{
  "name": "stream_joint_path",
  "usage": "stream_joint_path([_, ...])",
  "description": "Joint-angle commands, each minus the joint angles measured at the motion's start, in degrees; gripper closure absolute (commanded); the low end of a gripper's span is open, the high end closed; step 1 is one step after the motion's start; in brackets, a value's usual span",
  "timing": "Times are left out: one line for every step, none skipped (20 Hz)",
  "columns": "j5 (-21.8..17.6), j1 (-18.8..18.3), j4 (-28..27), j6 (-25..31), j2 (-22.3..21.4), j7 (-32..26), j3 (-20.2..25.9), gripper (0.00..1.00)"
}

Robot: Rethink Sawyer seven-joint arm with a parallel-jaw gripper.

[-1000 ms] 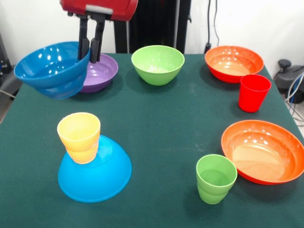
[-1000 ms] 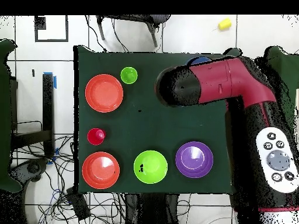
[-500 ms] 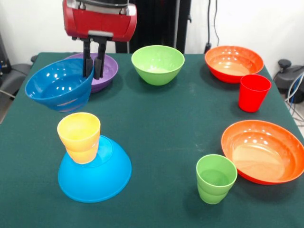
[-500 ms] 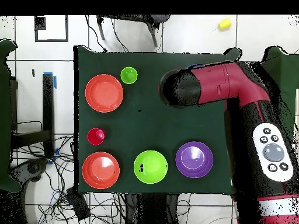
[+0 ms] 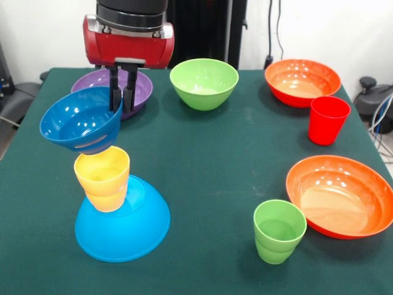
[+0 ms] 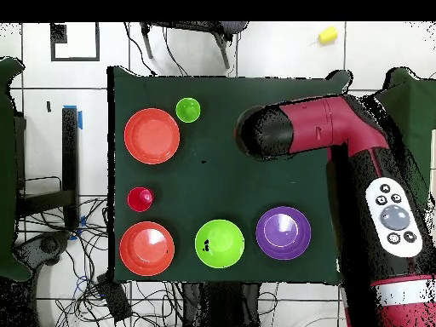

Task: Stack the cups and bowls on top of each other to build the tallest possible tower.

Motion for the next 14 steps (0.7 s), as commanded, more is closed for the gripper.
stream_joint_path([-2.7, 2.2, 0.1, 0.9, 1.6, -4.6, -2.8, 1.0])
stream_joint_path([-2.9, 2.3, 0.0, 0.9, 1.6, -4.5, -2.9, 1.0])
stream_joint_path([-3.1, 2.4, -0.2, 0.7, 1.6, -4.4, -2.9, 1.0])
stream_joint_path([-3.3, 2.5, -0.3, 0.4, 1.5, -4.4, -2.9, 1.0])
stream_joint_path([-3.6, 2.6, -0.4, 0.2, 1.5, -4.3, -3.0, 1.0])
stream_joint_path([-3.8, 2.7, -0.3, 0.0, 1.4, -4.3, -3.0, 1.0])
stream_joint_path([-4.2, 2.8, -0.4, -0.5, 1.3, -4.2, -3.1, 1.0])
stream_joint_path([-4.6, 3.0, -0.8, -0.3, 1.4, -4.4, -3.2, 1.0])
stream_joint_path([-4.9, 3.1, -0.9, -0.6, 1.3, -4.4, -3.2, 1.0])
stream_joint_path([-5.3, 3.3, -1.0, -0.9, 1.2, -4.3, -3.4, 1.0])
stream_joint_path([-5.5, 3.4, -1.2, -1.0, 1.3, -4.4, -3.4, 1.0])
stream_joint_path([-5.7, 3.5, -1.4, -1.1, 1.3, -4.5, -3.4, 1.0])
stream_joint_path([-5.9, 3.6, -1.5, -1.3, 1.3, -4.7, -3.4, 1.0])
stream_joint_path([-6.2, 3.7, -1.8, -1.1, 1.4, -4.9, -3.5, 1.0])
